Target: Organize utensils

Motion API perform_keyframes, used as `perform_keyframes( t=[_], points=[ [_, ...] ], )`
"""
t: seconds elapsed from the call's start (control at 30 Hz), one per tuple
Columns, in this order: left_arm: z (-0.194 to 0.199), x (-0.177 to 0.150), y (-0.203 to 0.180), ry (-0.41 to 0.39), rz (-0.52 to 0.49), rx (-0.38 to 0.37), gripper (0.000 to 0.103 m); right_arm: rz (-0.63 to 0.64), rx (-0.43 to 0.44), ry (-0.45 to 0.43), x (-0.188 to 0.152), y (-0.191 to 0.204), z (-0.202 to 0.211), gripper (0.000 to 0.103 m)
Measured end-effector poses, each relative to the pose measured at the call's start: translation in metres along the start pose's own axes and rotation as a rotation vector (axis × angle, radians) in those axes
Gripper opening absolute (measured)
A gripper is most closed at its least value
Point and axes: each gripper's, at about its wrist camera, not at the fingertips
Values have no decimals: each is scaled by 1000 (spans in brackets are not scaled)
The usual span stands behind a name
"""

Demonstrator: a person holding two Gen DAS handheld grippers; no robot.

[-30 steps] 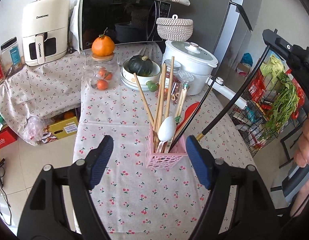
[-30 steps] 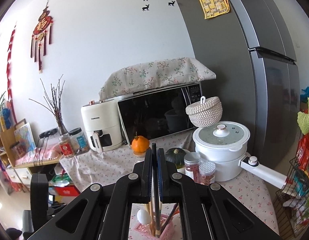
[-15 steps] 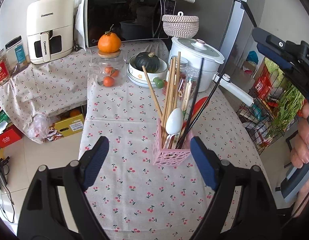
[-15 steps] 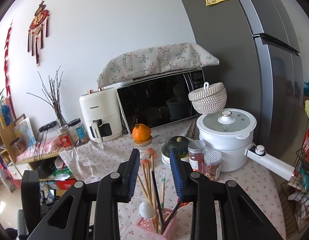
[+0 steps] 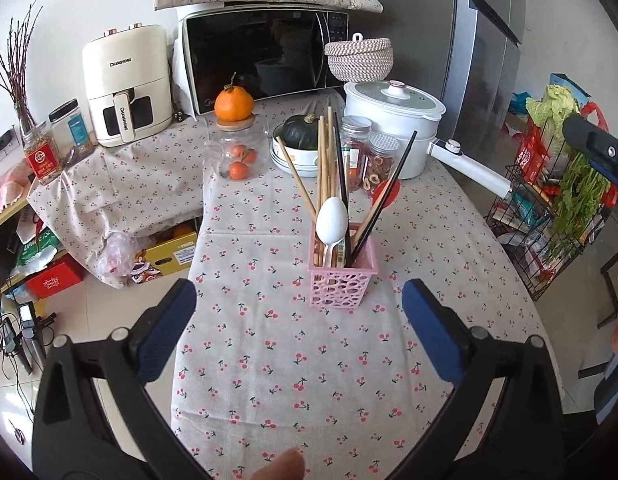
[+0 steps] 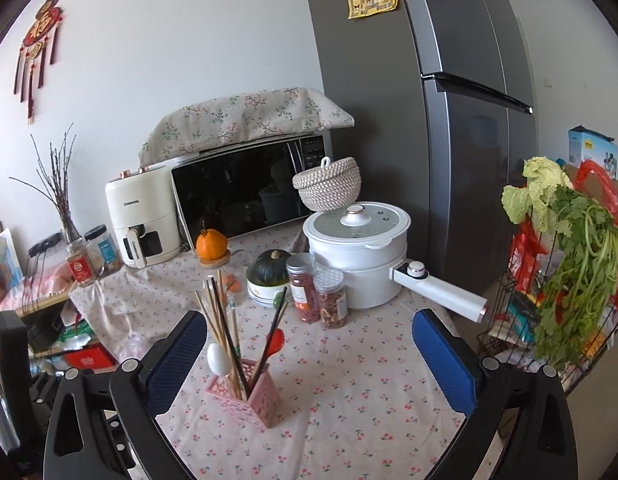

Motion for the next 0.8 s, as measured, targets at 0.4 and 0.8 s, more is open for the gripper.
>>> perform_keyframes(
  t=[0.4, 0.8],
  points=[
    [22, -28, -14, -64, 13, 15, 102, 22, -138, 109, -68, -7, 25, 103],
    [12, -35, -20, -40, 12, 26, 102, 65, -145, 158, -84, -1, 5, 103]
  ],
)
Point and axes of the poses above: each gripper's, at about its wrist camera, not at the fingertips, and z roughly against the way its jaws point, y to its left, x to its top, and after that the axes turned 14 degrees about y, right-handed
